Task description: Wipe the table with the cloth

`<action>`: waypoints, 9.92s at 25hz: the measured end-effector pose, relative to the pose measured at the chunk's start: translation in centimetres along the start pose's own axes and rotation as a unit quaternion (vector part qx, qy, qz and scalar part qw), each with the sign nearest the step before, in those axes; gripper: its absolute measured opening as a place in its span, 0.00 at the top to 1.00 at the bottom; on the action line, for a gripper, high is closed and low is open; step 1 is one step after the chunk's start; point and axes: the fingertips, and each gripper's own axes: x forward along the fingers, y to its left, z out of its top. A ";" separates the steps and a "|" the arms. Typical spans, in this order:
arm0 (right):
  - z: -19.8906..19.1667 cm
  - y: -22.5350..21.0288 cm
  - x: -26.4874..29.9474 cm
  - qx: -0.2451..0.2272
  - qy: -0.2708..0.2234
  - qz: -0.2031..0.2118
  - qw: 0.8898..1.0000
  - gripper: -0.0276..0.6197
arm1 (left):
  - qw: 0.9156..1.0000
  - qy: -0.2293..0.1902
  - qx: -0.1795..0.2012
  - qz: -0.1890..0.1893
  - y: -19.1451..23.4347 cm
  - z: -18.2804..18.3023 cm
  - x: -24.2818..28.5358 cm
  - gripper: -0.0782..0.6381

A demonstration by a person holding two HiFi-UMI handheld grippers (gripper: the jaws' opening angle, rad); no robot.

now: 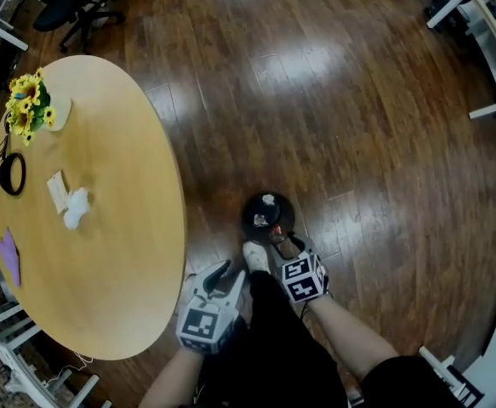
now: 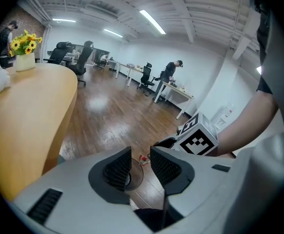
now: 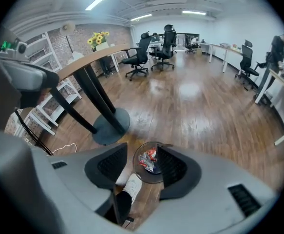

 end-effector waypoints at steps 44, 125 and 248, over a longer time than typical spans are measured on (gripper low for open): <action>25.9 9.5 -23.5 -0.006 -0.385 -0.031 0.922 0.71 | 0.921 -0.362 0.007 0.141 10.9 19.1 -28.3 0.89; 35.2 36.3 -2.0 -0.444 -0.171 0.207 0.855 0.50 | 0.837 -0.373 -0.184 0.355 26.5 2.7 -46.1 0.73; -4.4 -0.9 0.3 0.228 0.005 0.018 0.973 0.60 | 0.990 -0.025 -0.136 0.011 0.4 -2.7 -1.0 0.75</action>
